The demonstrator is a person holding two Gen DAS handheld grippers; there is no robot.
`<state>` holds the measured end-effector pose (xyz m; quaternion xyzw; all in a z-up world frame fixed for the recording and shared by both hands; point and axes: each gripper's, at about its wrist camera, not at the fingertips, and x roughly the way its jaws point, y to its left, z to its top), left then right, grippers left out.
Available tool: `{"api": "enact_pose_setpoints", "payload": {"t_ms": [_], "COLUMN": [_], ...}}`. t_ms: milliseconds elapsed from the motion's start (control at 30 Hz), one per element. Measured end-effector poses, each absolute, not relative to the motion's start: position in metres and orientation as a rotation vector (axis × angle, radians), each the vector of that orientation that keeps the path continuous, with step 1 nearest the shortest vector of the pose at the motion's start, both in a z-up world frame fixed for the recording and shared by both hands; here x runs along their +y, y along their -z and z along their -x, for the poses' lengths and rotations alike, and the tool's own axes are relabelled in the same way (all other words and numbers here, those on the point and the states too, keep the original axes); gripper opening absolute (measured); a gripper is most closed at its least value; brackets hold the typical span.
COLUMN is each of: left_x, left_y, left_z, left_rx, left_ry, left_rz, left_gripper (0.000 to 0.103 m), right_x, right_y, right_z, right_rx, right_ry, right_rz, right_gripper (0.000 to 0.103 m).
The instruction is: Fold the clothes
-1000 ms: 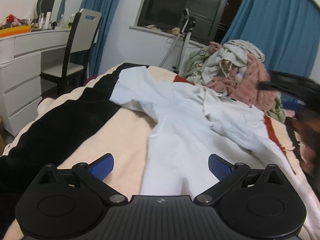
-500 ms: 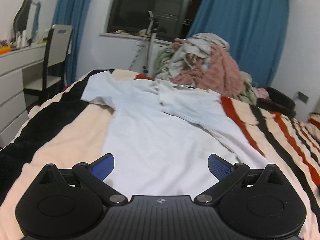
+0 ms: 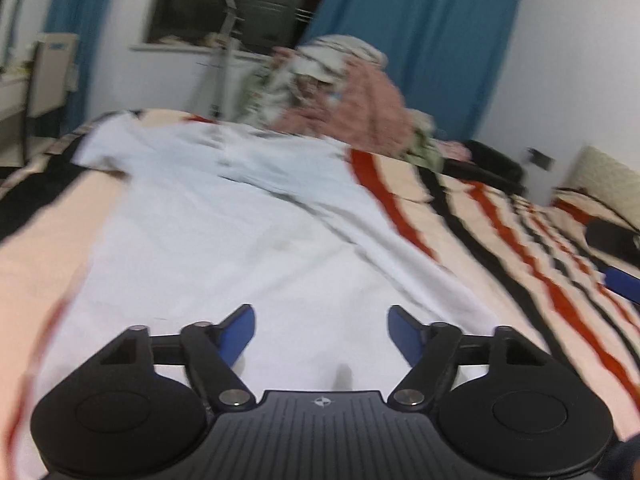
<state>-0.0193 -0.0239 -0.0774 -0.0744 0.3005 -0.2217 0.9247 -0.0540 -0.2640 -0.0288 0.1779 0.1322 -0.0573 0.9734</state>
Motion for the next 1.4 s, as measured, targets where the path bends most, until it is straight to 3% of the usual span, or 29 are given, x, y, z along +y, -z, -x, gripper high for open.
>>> {"api": "enact_pose_setpoints", "payload": {"t_ms": [267, 500, 700, 1067, 1167, 1300, 1400], "left_x": [-0.087, -0.131, -0.139, -0.142, -0.142, -0.144, -0.154], "left_y": [0.094, 0.124, 0.148, 0.168, 0.175, 0.176, 0.177], "left_z": [0.016, 0.016, 0.008, -0.010, -0.016, -0.014, -0.016], "left_rx": [0.665, 0.688, 0.756, 0.838, 0.864, 0.864, 0.863], "left_ry": [0.654, 0.773, 0.787, 0.822, 0.805, 0.830, 0.831], "left_rz": [0.240, 0.224, 0.202, 0.276, 0.279, 0.285, 0.253], "left_gripper": [0.037, 0.025, 0.021, 0.023, 0.032, 0.055, 0.056], "right_x": [-0.320, -0.336, -0.352, -0.383, -0.378, -0.374, -0.372], "right_y": [0.039, 0.056, 0.061, 0.074, 0.076, 0.078, 0.081], "right_z": [0.055, 0.043, 0.045, 0.048, 0.043, 0.039, 0.035], "right_rx": [0.296, 0.363, 0.364, 0.372, 0.399, 0.412, 0.427], "right_ry": [0.178, 0.200, 0.193, 0.211, 0.192, 0.191, 0.202], "right_rz": [-0.515, -0.574, -0.647, -0.800, -0.781, -0.756, -0.745], "right_gripper": [0.094, 0.094, 0.094, 0.094, 0.094, 0.094, 0.094]}}
